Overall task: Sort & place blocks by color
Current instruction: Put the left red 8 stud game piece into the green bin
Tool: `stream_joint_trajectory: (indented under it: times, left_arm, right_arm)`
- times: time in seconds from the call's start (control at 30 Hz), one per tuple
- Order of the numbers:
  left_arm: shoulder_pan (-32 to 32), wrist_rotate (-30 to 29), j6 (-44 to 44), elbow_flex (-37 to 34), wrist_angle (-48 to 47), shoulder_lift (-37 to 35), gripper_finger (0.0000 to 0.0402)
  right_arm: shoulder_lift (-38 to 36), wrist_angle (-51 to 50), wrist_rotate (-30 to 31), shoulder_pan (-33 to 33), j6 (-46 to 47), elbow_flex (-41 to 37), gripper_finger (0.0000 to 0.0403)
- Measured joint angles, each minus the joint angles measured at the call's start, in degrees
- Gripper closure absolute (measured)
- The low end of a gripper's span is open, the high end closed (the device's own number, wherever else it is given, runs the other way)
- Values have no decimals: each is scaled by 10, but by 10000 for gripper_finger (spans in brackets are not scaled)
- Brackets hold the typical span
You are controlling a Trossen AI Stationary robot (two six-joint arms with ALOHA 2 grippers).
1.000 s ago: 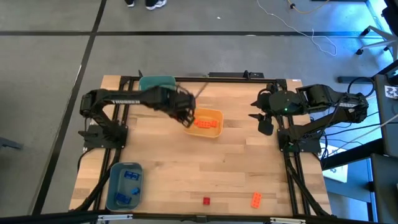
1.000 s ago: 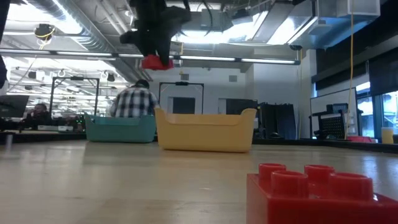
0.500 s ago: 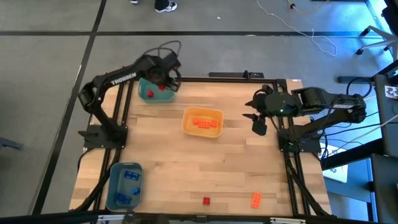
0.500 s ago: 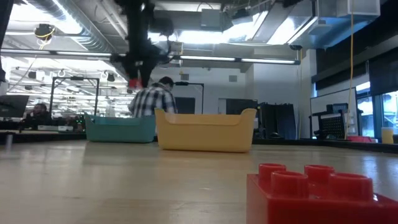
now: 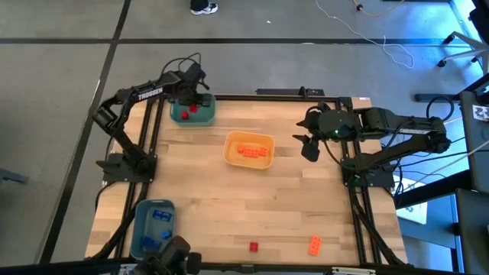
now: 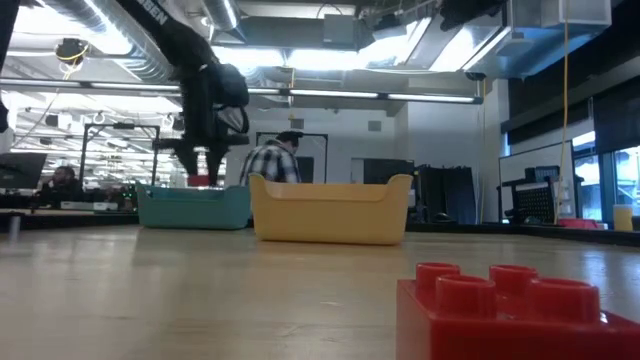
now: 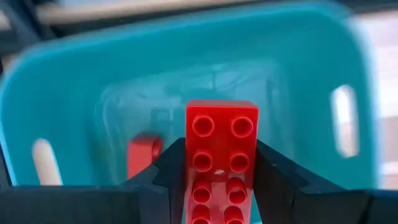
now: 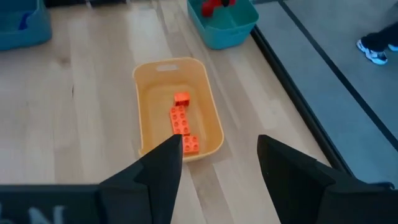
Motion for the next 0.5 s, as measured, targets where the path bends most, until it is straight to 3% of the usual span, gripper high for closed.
stream_joint_trajectory:
  times: [0.5]
  left_arm:
    - [2, -18, -35, -92, 64, 0, 271]
  right_arm:
    - [0, 21, -1, 0, -17, 0, 194]
